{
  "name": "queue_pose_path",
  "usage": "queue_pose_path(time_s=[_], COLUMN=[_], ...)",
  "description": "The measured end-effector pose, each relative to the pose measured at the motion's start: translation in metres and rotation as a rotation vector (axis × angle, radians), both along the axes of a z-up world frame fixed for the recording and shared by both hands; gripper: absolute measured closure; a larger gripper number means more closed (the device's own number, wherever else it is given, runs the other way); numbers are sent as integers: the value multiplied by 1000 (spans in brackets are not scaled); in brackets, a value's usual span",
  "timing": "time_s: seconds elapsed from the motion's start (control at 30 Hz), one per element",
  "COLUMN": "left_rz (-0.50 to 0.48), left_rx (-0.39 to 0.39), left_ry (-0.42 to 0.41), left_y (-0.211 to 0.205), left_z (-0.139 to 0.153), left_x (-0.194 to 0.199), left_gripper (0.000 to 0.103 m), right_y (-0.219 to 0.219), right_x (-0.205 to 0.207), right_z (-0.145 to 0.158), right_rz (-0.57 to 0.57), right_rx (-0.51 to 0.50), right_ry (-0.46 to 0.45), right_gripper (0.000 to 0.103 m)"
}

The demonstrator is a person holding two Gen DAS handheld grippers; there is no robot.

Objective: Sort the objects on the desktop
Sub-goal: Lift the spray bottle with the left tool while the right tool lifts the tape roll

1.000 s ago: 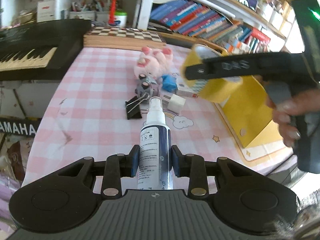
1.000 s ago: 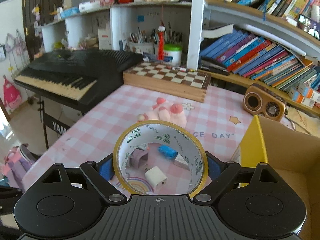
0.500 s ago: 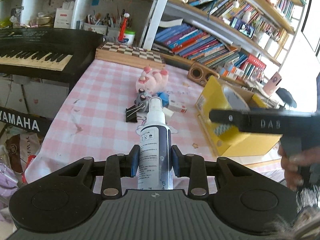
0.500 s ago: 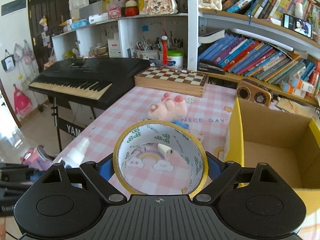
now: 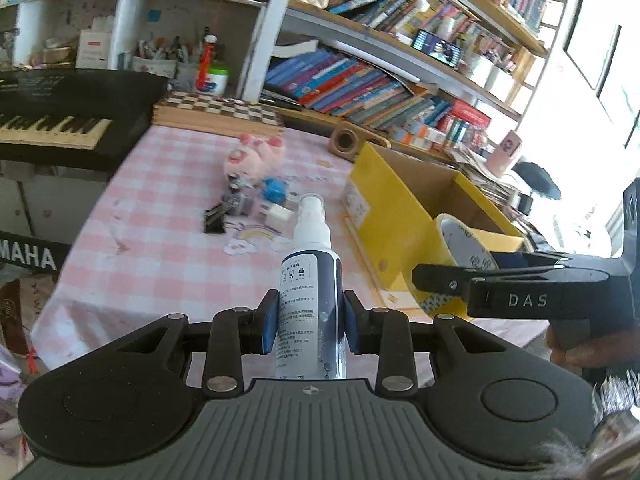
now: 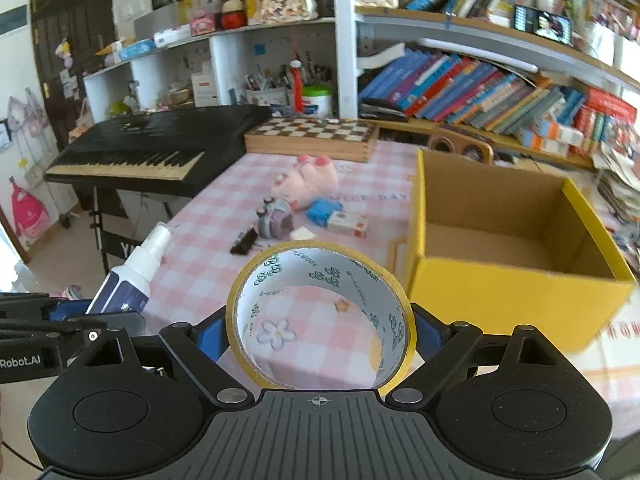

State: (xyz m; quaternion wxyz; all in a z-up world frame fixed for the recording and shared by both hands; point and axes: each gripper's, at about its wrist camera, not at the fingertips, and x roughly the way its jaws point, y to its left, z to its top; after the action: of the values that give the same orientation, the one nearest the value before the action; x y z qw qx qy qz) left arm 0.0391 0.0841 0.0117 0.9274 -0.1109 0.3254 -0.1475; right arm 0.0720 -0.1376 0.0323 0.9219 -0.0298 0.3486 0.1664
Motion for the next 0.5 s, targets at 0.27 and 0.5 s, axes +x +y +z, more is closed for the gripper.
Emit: queue_pose_path(time_s=[0.27,0.5], left_rz=[-109,-187], left_rx=[-17,-27], left_ry=[20,28], left_y=[-26,-46], left_z=[-3,-5], left_x=[0,3], left_gripper=[73,73], right_y=[-29,-47], right_x=[-17,-32], right_z=[-11,-16], right_rz=[-113,-178], right_rx=[12,-6], right_ry=[62,77], right_gripper=[12,12])
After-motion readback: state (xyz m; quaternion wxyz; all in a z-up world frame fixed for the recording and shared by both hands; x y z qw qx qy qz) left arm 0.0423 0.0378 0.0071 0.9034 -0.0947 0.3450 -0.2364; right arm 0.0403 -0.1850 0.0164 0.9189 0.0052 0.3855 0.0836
